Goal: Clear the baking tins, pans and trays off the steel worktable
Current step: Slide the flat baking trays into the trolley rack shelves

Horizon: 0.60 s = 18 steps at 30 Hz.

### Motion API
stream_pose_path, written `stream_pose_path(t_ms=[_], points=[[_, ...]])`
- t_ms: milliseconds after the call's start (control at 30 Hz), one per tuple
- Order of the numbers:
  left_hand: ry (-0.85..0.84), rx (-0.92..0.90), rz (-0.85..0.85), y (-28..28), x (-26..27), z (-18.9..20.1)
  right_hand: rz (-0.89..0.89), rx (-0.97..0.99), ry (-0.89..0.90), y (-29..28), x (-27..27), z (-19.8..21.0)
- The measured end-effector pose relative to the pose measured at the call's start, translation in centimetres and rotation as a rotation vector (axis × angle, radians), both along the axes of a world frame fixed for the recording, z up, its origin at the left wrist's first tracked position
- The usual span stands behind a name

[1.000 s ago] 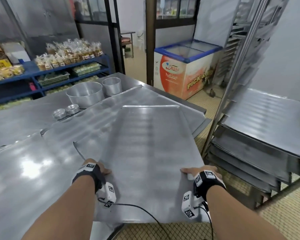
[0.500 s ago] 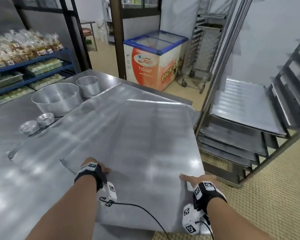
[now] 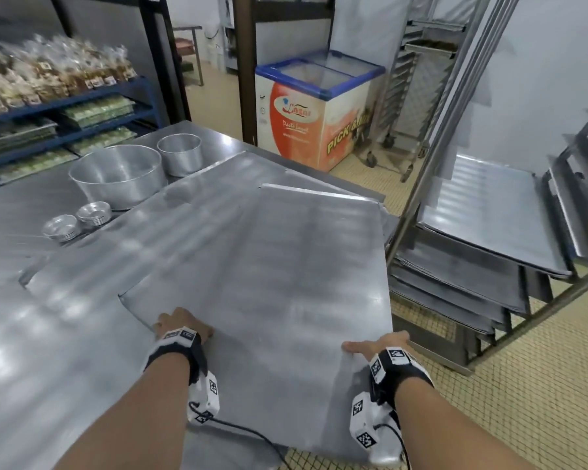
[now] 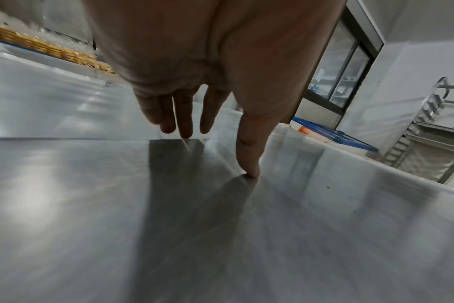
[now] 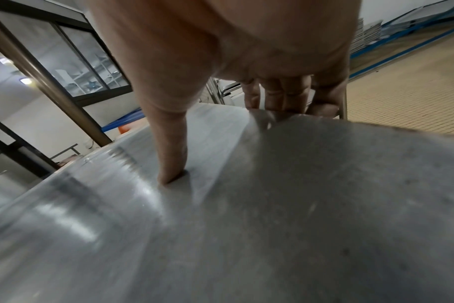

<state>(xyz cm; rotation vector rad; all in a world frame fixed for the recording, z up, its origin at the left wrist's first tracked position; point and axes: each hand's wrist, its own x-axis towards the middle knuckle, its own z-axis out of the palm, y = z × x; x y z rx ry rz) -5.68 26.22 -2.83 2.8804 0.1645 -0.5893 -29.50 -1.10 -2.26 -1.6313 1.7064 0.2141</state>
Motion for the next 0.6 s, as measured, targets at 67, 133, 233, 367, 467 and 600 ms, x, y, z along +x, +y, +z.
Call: stream_pose_path(t_ms=[67, 133, 233, 367, 467, 600], points=[[-0.006, 0.062, 0.025, 0.8, -1.5, 0.1, 0.042, 0.020, -0.025, -0.2, 0.1, 0.4], [-0.018, 0.075, 0.054, 1.7, -3.2, 0.2, 0.072, 0.026, -0.063, -0.5, 0.3, 0.1], [-0.016, 0.064, 0.148, 3.0, -5.9, -0.1, 0.126, 0.026, -0.083, -1.2, 0.0, -0.3], [-0.090, 0.098, 0.262, 3.4, -9.9, 0.0, 0.195, 0.014, -0.098, -2.2, -0.6, 0.3], [-0.089, 0.072, 0.408, 3.1, -12.5, 0.7, 0.240, 0.027, -0.119, -3.1, -1.0, 0.6], [-0.019, 0.000, 0.478, 2.9, -14.7, 0.0, 0.319, 0.024, -0.118, -4.2, -1.2, 0.1]])
